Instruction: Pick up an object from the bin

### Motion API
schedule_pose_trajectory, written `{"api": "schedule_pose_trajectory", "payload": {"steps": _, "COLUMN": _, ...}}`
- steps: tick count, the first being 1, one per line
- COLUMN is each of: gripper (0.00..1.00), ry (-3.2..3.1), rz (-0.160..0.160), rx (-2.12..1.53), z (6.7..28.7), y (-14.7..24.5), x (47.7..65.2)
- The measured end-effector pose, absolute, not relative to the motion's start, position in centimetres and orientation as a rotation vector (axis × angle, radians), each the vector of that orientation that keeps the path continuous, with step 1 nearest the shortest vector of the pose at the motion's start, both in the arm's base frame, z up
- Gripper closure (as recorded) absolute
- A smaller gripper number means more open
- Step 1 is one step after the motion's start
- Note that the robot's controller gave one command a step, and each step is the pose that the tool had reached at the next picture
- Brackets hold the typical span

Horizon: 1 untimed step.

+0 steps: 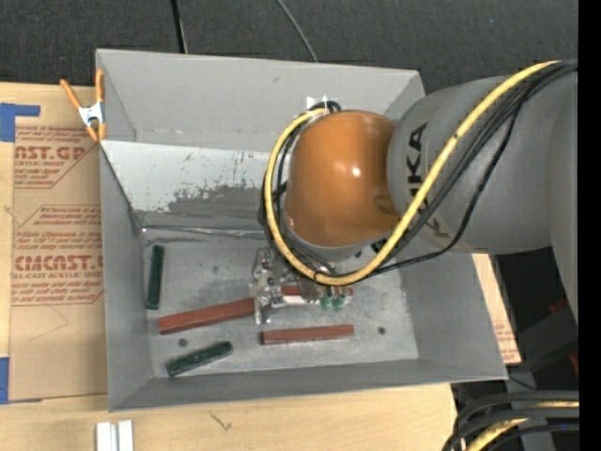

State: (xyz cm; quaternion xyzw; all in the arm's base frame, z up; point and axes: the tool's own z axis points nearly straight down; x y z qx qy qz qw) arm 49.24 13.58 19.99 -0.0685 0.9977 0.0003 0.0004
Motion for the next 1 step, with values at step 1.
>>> {"api": "schedule_pose_trajectory", "payload": {"steps": 1, "gripper": 1.00, "ry": 3.128, "rz": 0.000, "rx": -0.340, "z": 23.13, "y": 13.13, "x": 49.27}}
